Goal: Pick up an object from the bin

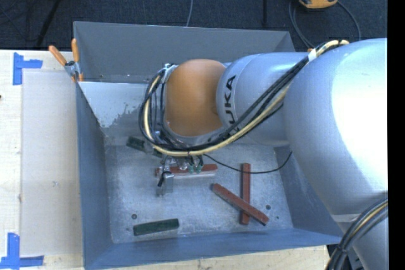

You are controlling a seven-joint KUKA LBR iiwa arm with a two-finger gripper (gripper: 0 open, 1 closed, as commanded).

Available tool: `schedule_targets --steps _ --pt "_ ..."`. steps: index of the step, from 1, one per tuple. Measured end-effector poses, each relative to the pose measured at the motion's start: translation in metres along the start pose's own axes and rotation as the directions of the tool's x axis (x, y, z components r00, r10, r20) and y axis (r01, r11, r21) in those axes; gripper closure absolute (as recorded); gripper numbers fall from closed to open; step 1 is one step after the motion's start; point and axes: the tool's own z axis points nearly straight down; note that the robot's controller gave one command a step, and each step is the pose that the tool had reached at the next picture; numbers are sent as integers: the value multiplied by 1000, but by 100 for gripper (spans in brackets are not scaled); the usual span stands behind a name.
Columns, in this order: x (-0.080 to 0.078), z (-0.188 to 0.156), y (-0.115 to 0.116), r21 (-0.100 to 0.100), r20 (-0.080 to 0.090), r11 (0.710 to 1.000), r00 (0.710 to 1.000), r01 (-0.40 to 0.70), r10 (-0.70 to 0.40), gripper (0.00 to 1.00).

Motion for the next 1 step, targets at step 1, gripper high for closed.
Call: schedule_targets --steps 1 --pt "5 -3 -80 2 7 975 975 224 -224 100"
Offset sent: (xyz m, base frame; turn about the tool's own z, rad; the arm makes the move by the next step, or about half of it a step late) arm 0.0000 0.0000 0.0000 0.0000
